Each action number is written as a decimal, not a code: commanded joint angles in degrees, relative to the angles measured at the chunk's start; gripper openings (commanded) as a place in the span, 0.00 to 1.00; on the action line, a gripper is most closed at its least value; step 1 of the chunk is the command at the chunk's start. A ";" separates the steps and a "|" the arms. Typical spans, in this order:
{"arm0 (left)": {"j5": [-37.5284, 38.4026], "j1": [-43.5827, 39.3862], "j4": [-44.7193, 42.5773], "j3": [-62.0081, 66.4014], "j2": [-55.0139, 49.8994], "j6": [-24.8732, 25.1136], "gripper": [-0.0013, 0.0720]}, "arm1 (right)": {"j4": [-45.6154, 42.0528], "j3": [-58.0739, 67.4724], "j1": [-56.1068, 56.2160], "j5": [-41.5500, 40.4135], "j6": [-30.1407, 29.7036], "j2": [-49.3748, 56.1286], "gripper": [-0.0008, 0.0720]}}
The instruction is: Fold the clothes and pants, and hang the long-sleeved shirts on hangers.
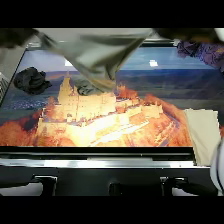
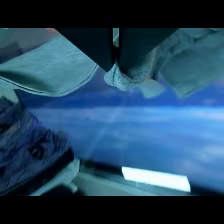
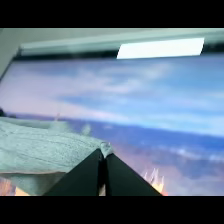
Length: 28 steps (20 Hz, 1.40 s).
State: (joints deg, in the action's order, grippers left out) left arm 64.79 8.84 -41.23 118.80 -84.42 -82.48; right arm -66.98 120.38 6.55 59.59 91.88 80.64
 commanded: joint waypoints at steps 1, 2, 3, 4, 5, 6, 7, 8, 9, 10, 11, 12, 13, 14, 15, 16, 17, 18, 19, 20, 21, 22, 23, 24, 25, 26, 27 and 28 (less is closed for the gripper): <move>0.00 5.51 -0.63 3.28 13.09 0.04 0.04 | -12.70 2.47 0.02 -1.40 4.02 -15.61 0.06; -0.02 7.48 -2.43 -0.04 18.84 0.02 0.04 | -14.32 1.84 0.02 -0.76 4.04 -20.15 0.06; -0.02 9.18 -5.16 -2.78 24.02 0.00 0.04 | -15.58 1.68 0.02 -0.33 4.44 -23.93 0.06; -0.02 10.71 -8.76 -4.98 29.20 -0.07 0.04 | -17.09 1.68 0.02 -0.17 5.38 -27.56 0.06; -0.04 11.78 -12.70 -6.05 33.31 -1.05 0.04 | -19.08 1.68 0.02 -0.11 6.91 -30.53 0.06; -0.07 12.57 -17.05 -6.38 36.63 -3.32 0.04 | -20.63 1.68 0.02 -0.11 8.68 -32.44 0.06; -0.24 12.92 -20.15 -6.36 38.80 -5.38 0.04 | -22.16 1.68 0.02 -0.11 10.80 -33.81 0.06; -0.35 12.96 -21.75 -6.36 39.95 -6.51 0.04 | -23.37 1.68 0.02 -0.11 12.87 -34.16 0.06; -0.24 12.94 -21.84 -6.36 40.37 -6.49 0.04 | -23.78 1.66 0.02 0.00 14.05 -33.70 0.06; -0.22 12.85 -21.66 -6.38 40.06 -6.51 0.04 | -23.76 1.66 0.02 0.17 14.80 -32.33 0.06; -0.22 12.85 -21.20 -6.47 38.99 -6.49 0.04 | -23.76 1.66 0.04 0.52 16.06 -30.29 0.06; -0.17 12.85 -20.61 -6.47 37.22 -6.49 0.04 | -23.76 1.66 0.02 1.05 17.09 -27.30 0.06; -0.09 12.85 -19.47 -6.47 34.97 -6.47 0.04 | -23.76 1.66 0.02 1.70 17.38 -23.89 0.06; 0.26 12.85 -17.88 -6.47 32.00 -6.47 0.04 | -23.67 1.66 0.04 2.25 17.49 -19.67 0.06; 0.85 12.85 -16.65 -6.47 28.68 -6.47 0.04 | -22.23 1.66 0.07 2.27 17.51 -15.43 0.06; 1.79 12.70 -15.13 -6.47 24.68 -6.47 0.04 | -19.67 1.66 0.07 1.73 17.46 -10.67 0.06; 2.56 12.07 -14.34 -6.47 20.65 -6.45 0.04 | -16.57 1.64 0.07 0.70 17.44 -6.08 0.06; 3.10 10.78 -14.34 -6.47 16.02 -5.77 0.04 | -12.15 1.18 0.07 -1.46 16.96 -1.11 0.06; 3.13 9.31 -14.49 -6.47 11.52 -4.35 0.04 | -7.65 0.33 0.09 -4.68 16.00 3.72 0.06; 2.67 7.78 -14.69 -6.47 6.40 -2.82 0.04 | -2.95 -0.63 0.09 -8.11 14.08 8.04 0.06; 1.64 6.60 -15.41 -6.45 1.81 -2.36 0.04 | 1.42 -1.75 0.09 -11.63 12.13 12.09 0.06; 0.04 5.55 -16.83 -6.45 -2.86 -2.36 0.04 | 4.96 -2.93 0.09 -15.08 11.08 16.11 0.06; -1.81 4.81 -17.75 -6.45 -6.80 -2.38 0.04 | 6.93 -3.34 0.09 -17.11 10.75 19.78 0.06; -3.96 4.26 -17.70 -6.45 -10.69 -2.38 0.04 | 8.11 -3.34 0.09 -18.43 10.78 23.45 0.06; -5.88 3.76 -17.70 -6.45 -13.81 -2.38 0.04 | 9.14 -3.34 0.20 -19.41 10.75 26.56 0.06; -7.58 3.19 -17.68 -6.45 -16.72 -2.38 0.04 | 9.92 -3.34 0.26 -20.11 10.78 29.03 0.06; -8.92 2.67 -17.68 -6.45 -19.06 -2.40 0.04 | 10.56 -3.34 0.52 -20.74 10.78 31.28 0.06; -9.64 2.01 -17.66 -6.45 -21.20 -2.38 0.04 | 10.88 -3.34 1.03 -20.87 10.82 33.07 0.06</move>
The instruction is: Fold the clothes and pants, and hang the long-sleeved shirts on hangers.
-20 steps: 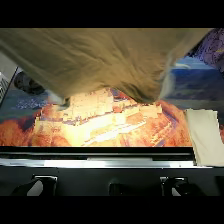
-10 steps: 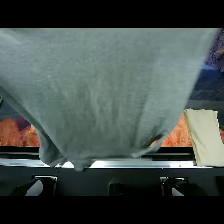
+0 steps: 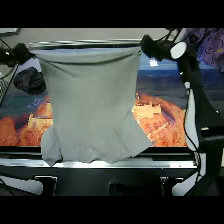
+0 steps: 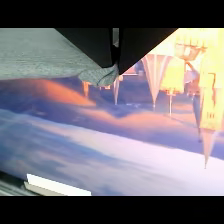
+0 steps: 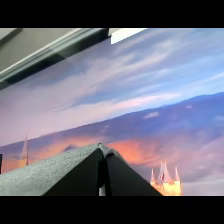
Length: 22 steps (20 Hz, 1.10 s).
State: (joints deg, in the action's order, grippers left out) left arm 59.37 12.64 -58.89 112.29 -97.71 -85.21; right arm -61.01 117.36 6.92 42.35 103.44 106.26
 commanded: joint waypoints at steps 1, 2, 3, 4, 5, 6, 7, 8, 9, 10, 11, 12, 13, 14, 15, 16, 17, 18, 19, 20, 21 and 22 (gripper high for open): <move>-4.37 -2.40 -0.02 0.07 -9.62 0.37 0.04 | 4.92 -0.33 0.98 -3.43 -0.74 8.96 0.06; -4.33 -2.91 0.00 0.07 -11.28 0.35 0.04 | 4.94 -0.33 1.62 -2.99 -0.72 10.32 0.07; -3.98 -3.39 0.07 0.07 -12.50 0.15 0.04 | 5.11 -0.33 2.29 -1.92 -0.66 11.34 0.07; -3.41 -3.85 0.46 0.07 -13.49 0.13 0.04 | 5.38 -0.33 2.71 -0.59 -0.57 12.00 0.09; -2.64 -4.17 0.74 0.07 -14.10 0.13 0.04 | 5.42 -0.37 2.78 1.03 -0.57 12.26 0.16; -1.73 -4.33 1.05 0.07 -14.32 0.13 0.04 | 5.42 -0.35 2.97 2.82 -0.61 12.22 0.23; -0.81 -4.46 1.09 0.09 -14.21 0.13 0.04 | 5.46 -0.35 2.67 5.22 -0.63 11.69 0.33; 0.22 -4.46 1.42 0.20 -13.94 0.13 0.04 | 5.33 -0.35 2.23 8.44 -0.92 10.75 0.43; 1.27 -4.35 2.03 0.22 -13.53 0.13 0.04 | 5.33 -0.33 1.29 12.90 -2.91 9.16 0.51; 2.25 -4.17 2.40 0.22 -13.07 -0.07 0.04 | 5.27 -0.33 -0.11 18.05 -6.23 7.17 0.51; 3.32 -3.98 2.38 0.22 -12.59 -0.55 0.04 | 4.79 -0.35 -1.95 24.35 -10.54 4.72 0.51; 4.57 -3.78 2.56 0.24 -12.22 -0.55 0.04 | 3.08 -0.37 -3.78 30.80 -14.23 2.05 0.51; 6.14 -3.63 2.56 0.24 -11.91 -0.72 0.04 | 0.02 -0.37 -5.33 36.87 -17.64 -0.37 0.51; 7.69 -3.43 2.60 0.24 -11.78 -0.83 0.04 | -4.87 -0.57 -6.75 43.06 -19.98 -2.84 0.51; 9.29 -3.37 2.58 0.24 -11.74 -0.94 0.04 | -8.61 -2.12 -8.13 47.17 -21.33 -5.22 0.51; 10.38 -3.37 2.56 0.24 -11.74 -0.92 0.04 | -7.76 -5.70 -10.54 48.09 -21.07 -8.11 0.51; 11.06 -3.39 2.58 0.24 -11.74 -0.94 0.04 | -5.22 -10.45 -12.79 47.76 -21.59 -10.93 0.53; 11.32 -3.43 2.58 0.24 -11.74 -0.96 0.04 | -4.04 -16.74 -14.80 47.52 -21.94 -13.88 0.62; 11.37 -3.43 2.58 0.22 -11.76 -1.64 0.04 | -4.20 -23.43 -16.20 47.30 -22.47 -16.44 0.70; 11.32 -3.43 2.58 0.24 -11.76 -2.29 0.04 | -4.11 -31.06 -17.44 46.21 -22.93 -18.93 0.75; 11.30 -3.43 2.56 0.22 -11.76 -2.32 0.04 | -4.13 -37.88 -18.21 44.46 -23.58 -20.94 0.76; 11.30 -3.43 2.56 0.22 -11.78 -2.29 0.04 | -4.13 -44.81 -18.27 41.42 -24.24 -22.69 0.76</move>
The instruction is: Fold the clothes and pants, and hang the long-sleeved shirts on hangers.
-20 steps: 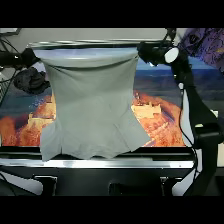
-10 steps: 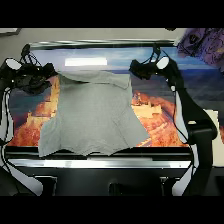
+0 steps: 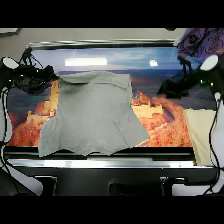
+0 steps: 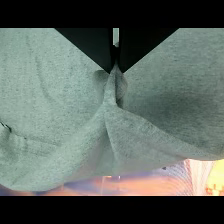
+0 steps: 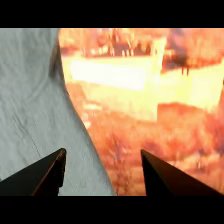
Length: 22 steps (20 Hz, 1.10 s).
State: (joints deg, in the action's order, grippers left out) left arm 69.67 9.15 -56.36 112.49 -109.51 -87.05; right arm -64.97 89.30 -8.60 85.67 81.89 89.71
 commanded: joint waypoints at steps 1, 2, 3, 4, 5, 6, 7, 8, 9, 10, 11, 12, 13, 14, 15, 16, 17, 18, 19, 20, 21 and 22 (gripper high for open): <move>1.01 0.07 0.02 0.02 0.00 -0.46 0.04 | 1.18 -22.64 -2.56 -5.29 -3.30 -7.26 0.77; 1.07 0.07 0.02 0.02 -0.02 -0.46 0.04 | 5.44 -28.35 -2.58 -8.55 -4.83 -7.82 0.77; 1.07 0.07 0.02 0.02 -0.02 -0.46 0.04 | 9.35 -32.81 -2.58 -11.47 -6.23 -7.87 0.77; 1.05 0.07 0.02 0.02 -0.02 -0.46 0.04 | 13.25 -36.96 -2.56 -14.43 -8.13 -7.87 0.78; 1.05 0.07 0.04 0.02 -0.02 -0.46 0.04 | 16.06 -40.22 -2.56 -17.05 -9.31 -7.85 0.78; 1.05 0.07 0.04 0.02 -0.02 -0.57 0.04 | 17.94 -42.49 -2.56 -18.82 -10.32 -7.85 0.78; 1.05 0.04 0.04 0.02 -0.02 -0.59 0.04 | 19.41 -44.28 -2.56 -20.31 -11.04 -7.85 0.78; 1.05 0.04 0.04 0.02 -0.02 -0.59 0.04 | 20.44 -45.53 -2.56 -21.33 -11.45 -7.85 0.78; 1.07 0.07 0.04 0.02 -0.02 -0.59 0.04 | 21.53 -46.47 -2.56 -21.88 -11.87 -7.85 0.78; 1.05 0.07 0.04 0.02 -0.02 -0.59 0.04 | 23.37 -47.25 -2.56 -21.81 -12.72 -7.80 0.78; 1.05 0.07 0.04 0.02 -0.02 -0.59 0.04 | 25.18 -47.84 -2.56 -21.18 -13.88 -7.69 0.78; 1.05 0.04 0.04 0.02 -0.04 -0.59 0.04 | 26.49 -48.50 -2.54 -20.57 -14.03 -7.69 0.75; 1.05 0.07 0.04 0.02 -0.04 -0.59 0.04 | 27.12 -48.92 -2.54 -19.80 -14.40 -7.69 0.73; 1.03 0.04 0.04 0.02 -0.04 -0.57 0.04 | 26.86 -48.96 -2.12 -19.30 -14.40 -7.69 0.66; 1.01 0.04 0.04 0.02 -0.04 -0.57 0.04 | 27.26 -48.94 -1.25 -19.28 -14.43 -7.69 0.48; 1.01 0.04 0.04 0.02 -0.04 -0.57 0.04 | 28.55 -48.83 -0.13 -19.52 -14.78 -7.69 0.18; 1.03 0.07 0.04 0.02 -0.02 -0.57 0.04 | 30.73 -48.26 0.48 -19.87 -15.56 -7.72 0.06; 1.05 0.04 0.04 0.02 -0.04 -0.57 0.04 | 31.61 -46.14 0.59 -20.37 -15.78 -7.72 0.06; 1.01 0.07 0.02 0.02 -0.04 -0.55 0.04 | 29.73 -42.56 0.33 -21.40 -13.31 -7.69 0.06; 0.98 0.07 0.02 0.02 -0.04 -0.52 0.04 | 26.08 -37.35 0.17 -22.93 -9.16 -7.69 0.06; 0.90 0.07 0.02 0.02 -0.04 -0.52 0.04 | 21.18 -31.65 0.17 -24.68 -4.94 -7.61 0.06; 0.85 0.04 0.02 0.02 -0.07 -0.50 0.04 | 15.76 -25.14 0.22 -26.14 -0.15 -7.13 0.06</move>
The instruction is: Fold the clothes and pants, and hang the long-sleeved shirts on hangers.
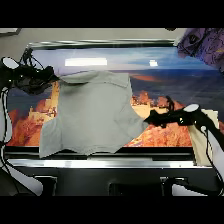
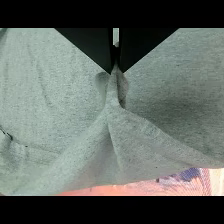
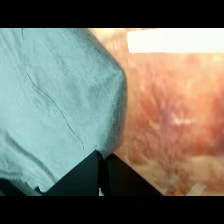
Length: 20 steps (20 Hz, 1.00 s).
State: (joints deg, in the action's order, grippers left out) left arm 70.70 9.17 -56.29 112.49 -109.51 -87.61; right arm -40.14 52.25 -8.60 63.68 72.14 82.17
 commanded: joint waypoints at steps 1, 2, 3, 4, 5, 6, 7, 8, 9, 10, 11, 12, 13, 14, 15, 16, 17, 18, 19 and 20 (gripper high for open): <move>-0.17 0.02 -0.04 0.00 -0.09 0.15 0.04 | -13.66 18.49 0.22 -5.27 13.68 1.60 0.06; -0.17 0.02 -0.04 0.00 -0.09 0.15 0.04 | -16.76 24.41 0.22 -6.45 16.39 3.17 0.06; -0.17 0.02 -0.04 0.00 -0.07 0.15 0.04 | -17.90 30.03 0.22 -8.24 18.84 5.25 0.06; -0.15 -0.02 -0.04 0.00 -0.09 0.15 0.04 | -17.88 35.85 0.22 -11.13 21.29 8.09 0.06; -0.15 -0.13 -0.07 0.00 -0.09 0.15 0.04 | -17.68 41.44 0.22 -13.77 23.91 11.47 0.06; -0.15 -0.37 -0.07 0.00 -0.09 0.15 0.04 | -16.59 46.66 0.22 -15.19 26.60 15.12 0.06; -0.17 -0.81 -0.07 0.00 -0.09 0.15 0.04 | -15.23 52.11 0.22 -15.85 28.52 19.26 0.06; -0.17 -1.29 -0.07 0.00 -0.13 0.13 0.04 | -13.51 56.54 0.33 -15.76 29.64 22.99 0.06; -0.17 -1.84 -0.07 0.00 -0.26 0.13 0.04 | -11.10 60.04 0.70 -15.56 29.81 26.51 0.06; -0.15 -2.40 -0.07 0.00 -0.50 0.07 0.04 | -9.46 61.90 0.70 -15.37 30.49 29.03 0.06; -0.17 -2.99 -0.09 -0.02 -0.74 -0.07 0.04 | -7.17 62.14 0.90 -15.10 31.39 30.64 0.07; -0.22 -3.43 -0.09 -0.02 -0.90 -0.04 0.04 | -6.49 62.14 0.87 -14.10 31.50 31.45 0.11; -0.26 -3.87 -0.09 -0.02 -1.07 -0.04 0.04 | -7.28 62.14 0.85 -12.09 31.28 31.63 0.24; -0.24 -4.11 -0.09 -0.02 -1.14 -0.07 0.04 | -7.48 62.14 0.42 -9.31 30.34 31.32 0.37; -0.20 -4.20 -0.07 -0.02 -1.14 -0.07 0.04 | -7.50 62.14 -0.52 -4.98 28.48 30.58 0.54; -0.17 -4.22 -0.07 0.00 -1.14 -0.07 0.04 | -7.76 62.14 -1.90 0.48 24.94 29.42 0.58; -0.09 -4.22 -0.07 0.00 -1.14 -0.07 0.04 | -9.51 62.14 -3.34 5.62 22.27 27.98 0.59; 0.04 -4.20 -0.07 0.00 -1.14 -0.07 0.04 | -13.18 62.12 -4.68 10.36 20.90 26.03 0.59; 0.07 -4.17 -0.07 0.00 -1.14 -0.07 0.04 | -17.35 61.94 -6.01 15.34 18.82 23.50 0.59; 0.09 -4.15 -0.07 0.00 -1.14 -0.04 0.04 | -21.03 61.24 -7.21 20.15 16.46 20.72 0.59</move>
State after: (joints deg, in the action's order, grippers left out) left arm 70.57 5.13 -56.38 112.49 -110.61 -87.61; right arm -53.10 113.80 -12.78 68.90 94.89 107.61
